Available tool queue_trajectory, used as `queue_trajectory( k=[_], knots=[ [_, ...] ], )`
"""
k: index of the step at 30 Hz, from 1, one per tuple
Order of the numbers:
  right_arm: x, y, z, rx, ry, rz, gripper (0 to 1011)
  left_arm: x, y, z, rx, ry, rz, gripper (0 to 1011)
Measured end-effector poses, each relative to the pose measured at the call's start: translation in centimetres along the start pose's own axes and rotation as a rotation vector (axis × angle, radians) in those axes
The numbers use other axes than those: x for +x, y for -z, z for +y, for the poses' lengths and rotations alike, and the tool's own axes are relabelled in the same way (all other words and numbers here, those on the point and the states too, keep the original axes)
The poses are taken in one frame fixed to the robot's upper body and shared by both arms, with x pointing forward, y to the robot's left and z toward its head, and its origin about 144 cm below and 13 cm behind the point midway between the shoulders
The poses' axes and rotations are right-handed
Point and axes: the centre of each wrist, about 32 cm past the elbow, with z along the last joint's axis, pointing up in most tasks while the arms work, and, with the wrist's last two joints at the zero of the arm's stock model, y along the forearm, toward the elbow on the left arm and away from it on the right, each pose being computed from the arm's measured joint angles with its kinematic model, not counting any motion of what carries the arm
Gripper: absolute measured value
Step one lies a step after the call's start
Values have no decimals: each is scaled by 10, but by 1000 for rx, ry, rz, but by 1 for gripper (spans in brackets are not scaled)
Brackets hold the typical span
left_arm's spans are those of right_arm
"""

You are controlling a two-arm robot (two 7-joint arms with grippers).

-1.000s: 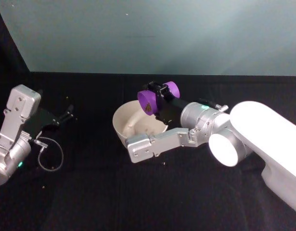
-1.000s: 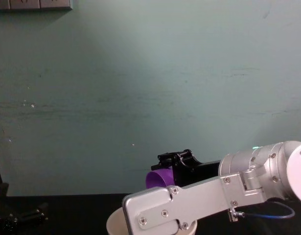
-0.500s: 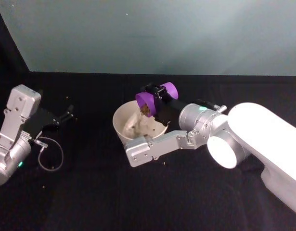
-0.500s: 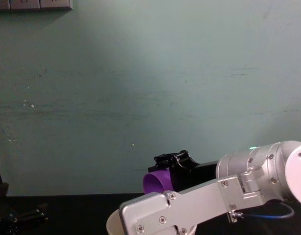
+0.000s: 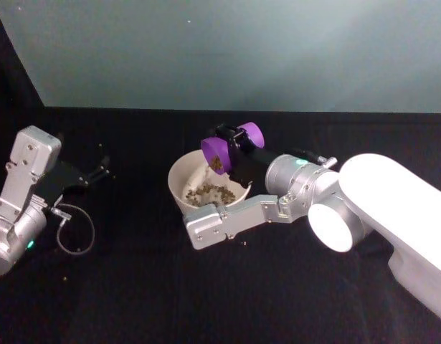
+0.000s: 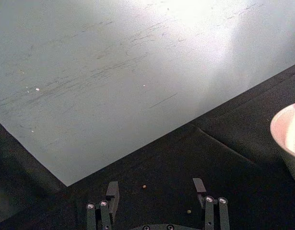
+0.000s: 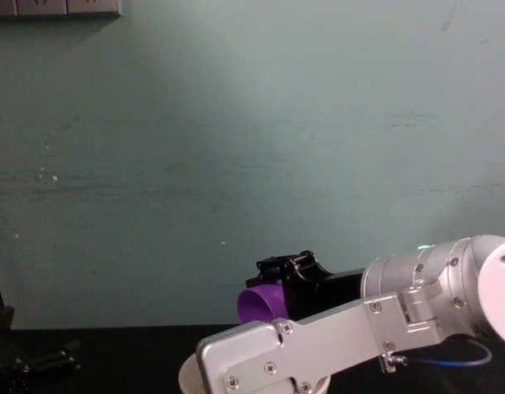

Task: Pick up the cup and pour the mung beans from the cup into the bowl.

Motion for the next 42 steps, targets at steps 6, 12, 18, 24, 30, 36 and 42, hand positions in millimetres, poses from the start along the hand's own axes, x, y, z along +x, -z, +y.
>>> queue_trajectory(
  k=[6, 12, 18, 24, 30, 36, 42],
  knots=[
    [1, 0, -1, -2, 1, 0, 729, 0, 0, 0, 0, 0, 0, 1000],
    [0, -1, -1, -5, -1, -4, 728, 0, 0, 0, 0, 0, 0, 1000],
    [0, -1, -2, -7, -2, -6, 729, 0, 0, 0, 0, 0, 0, 1000],
    [0, -1, -2, -9, -2, -7, 728, 0, 0, 0, 0, 0, 0, 1000],
    [0, 0, -2, -11, -4, -9, 729, 0, 0, 0, 0, 0, 0, 1000],
    [1, 0, -2, -11, -8, -10, 729, 0, 0, 0, 0, 0, 0, 1000],
    [1, 0, -2, -14, -12, -18, 729, 0, 0, 0, 0, 0, 0, 1000]
  ],
)
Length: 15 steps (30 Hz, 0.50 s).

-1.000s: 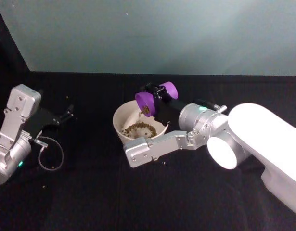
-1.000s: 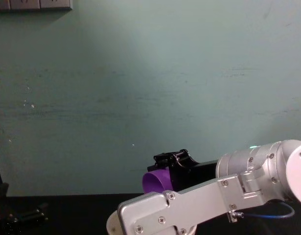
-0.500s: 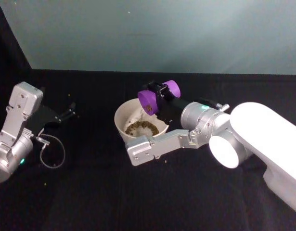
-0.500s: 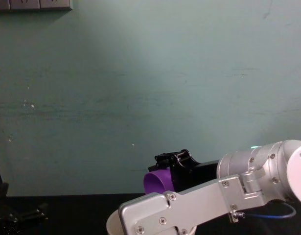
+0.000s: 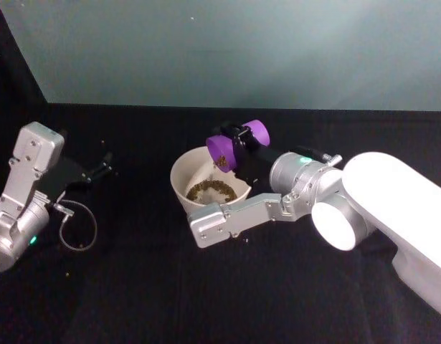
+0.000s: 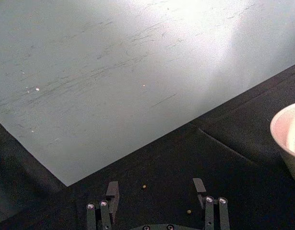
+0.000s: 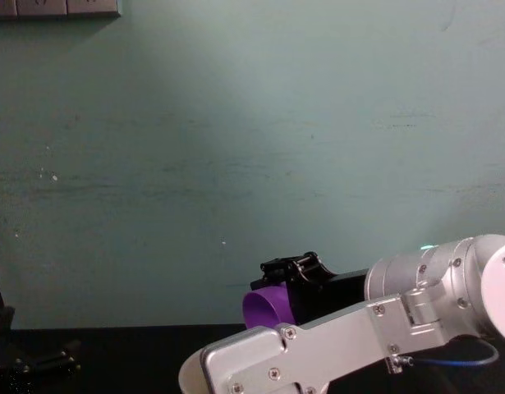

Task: Pick up the cup and pour the mung beans from the cup into the bowl.

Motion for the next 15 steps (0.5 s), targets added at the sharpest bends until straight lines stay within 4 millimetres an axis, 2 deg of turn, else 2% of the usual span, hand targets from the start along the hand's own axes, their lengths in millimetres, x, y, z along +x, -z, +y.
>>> queue_trajectory(
  k=[15],
  knots=[
    [4, 1, -1, -1, -6, -23, 729, 0, 0, 0, 0, 0, 0, 1000]
  ],
)
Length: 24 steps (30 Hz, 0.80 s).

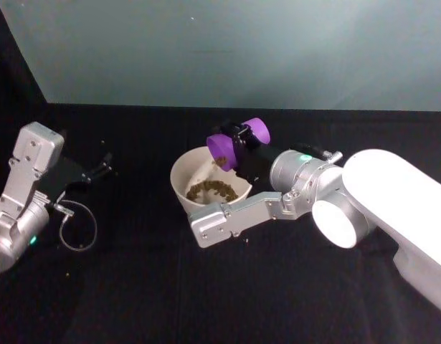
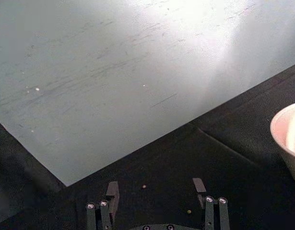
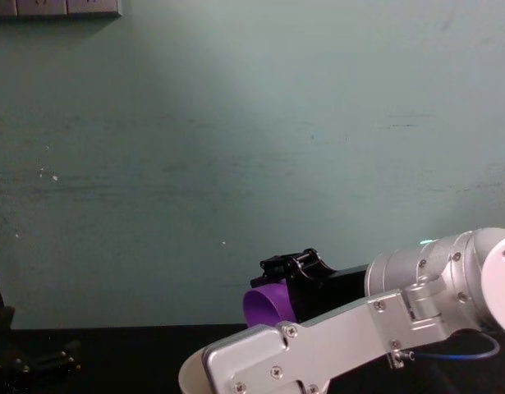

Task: Pick up the cup and pour the mung beans from the cup into the bowl.

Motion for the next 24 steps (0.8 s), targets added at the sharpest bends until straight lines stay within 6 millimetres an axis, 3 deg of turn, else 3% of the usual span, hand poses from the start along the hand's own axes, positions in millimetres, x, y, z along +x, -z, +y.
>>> queue_trajectory(
  k=[24],
  knots=[
    [2, -6, 2, -26, -17, -122, 729, 0, 0, 0, 0, 0, 0, 1000]
  ],
)
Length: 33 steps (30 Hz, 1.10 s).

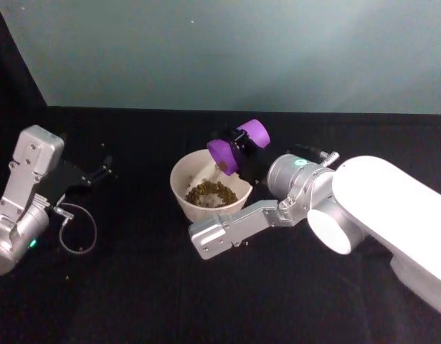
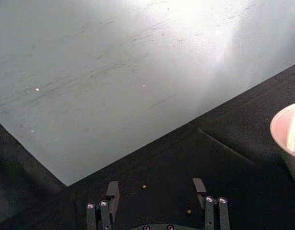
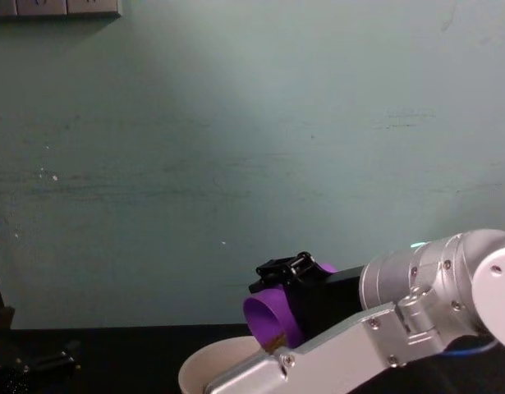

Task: Pick up the cup and pour the mung beans from the cup into the bowl.

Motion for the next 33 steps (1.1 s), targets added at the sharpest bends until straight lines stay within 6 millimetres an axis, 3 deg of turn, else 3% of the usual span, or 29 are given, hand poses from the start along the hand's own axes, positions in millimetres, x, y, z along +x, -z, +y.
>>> queue_trajectory(
  k=[17, 33],
  knots=[
    [5, -20, -4, -37, -18, -322, 728, 0, 0, 0, 0, 0, 0, 1000],
    [7, -24, -6, -56, -24, -424, 729, 0, 0, 0, 0, 0, 0, 1000]
  ],
)
